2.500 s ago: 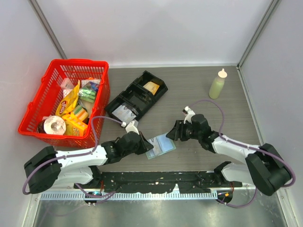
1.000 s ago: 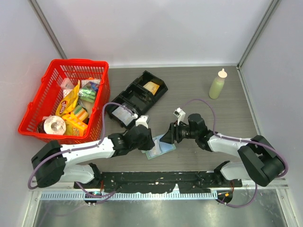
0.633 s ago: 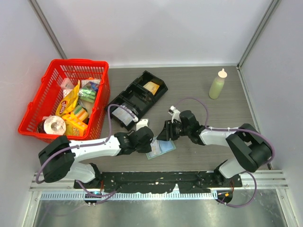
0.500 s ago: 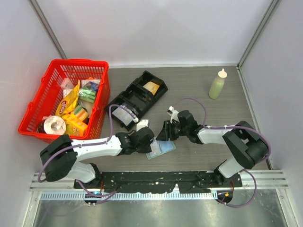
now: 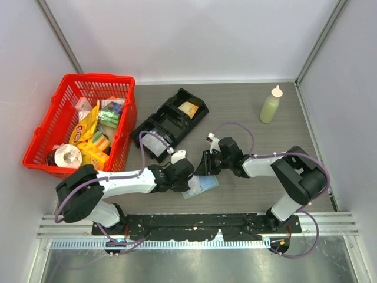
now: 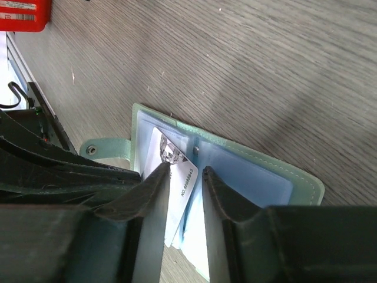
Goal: Take the credit cards out of the card holder
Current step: Pick up the credit card from the card holder.
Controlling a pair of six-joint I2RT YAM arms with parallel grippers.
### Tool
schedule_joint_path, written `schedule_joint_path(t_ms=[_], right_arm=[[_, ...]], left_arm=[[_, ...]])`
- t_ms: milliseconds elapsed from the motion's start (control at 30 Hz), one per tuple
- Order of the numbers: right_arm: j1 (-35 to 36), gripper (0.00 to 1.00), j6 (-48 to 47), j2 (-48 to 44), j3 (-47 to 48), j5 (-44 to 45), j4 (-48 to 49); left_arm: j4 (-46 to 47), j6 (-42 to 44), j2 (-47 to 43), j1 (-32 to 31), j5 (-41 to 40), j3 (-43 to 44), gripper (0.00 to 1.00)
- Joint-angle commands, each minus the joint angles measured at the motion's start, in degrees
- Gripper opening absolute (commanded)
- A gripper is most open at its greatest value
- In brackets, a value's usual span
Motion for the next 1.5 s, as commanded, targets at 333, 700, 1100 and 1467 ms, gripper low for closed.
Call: schedule_joint_path(t_ms=[333,700,1100,1467], right_arm=[[0.2,0.01,-0.4,-0.9,-0.6,-2.0,2.7],[-0.6,0.01,4.8,-9.7,-1.4,2.0,4.1],[-0.7,0.01,14.0,-14.9,2.4,13.6,8.1],[1.8,0.01,19.2,-5.3,10.8,29.6,20.1]], left_arm=[[-1.5,-0.2,1.1,-0.2,-0.8,1.1,0.01],[-11.6,3.3,-8.1,0.6,-9.8,8.2,0.44],[-20.4,20.9,-22.0,21.4,-7.3,27.0,0.83],[-8.3,34.0,-31.2,30.7,-23.1,23.0,0.92]])
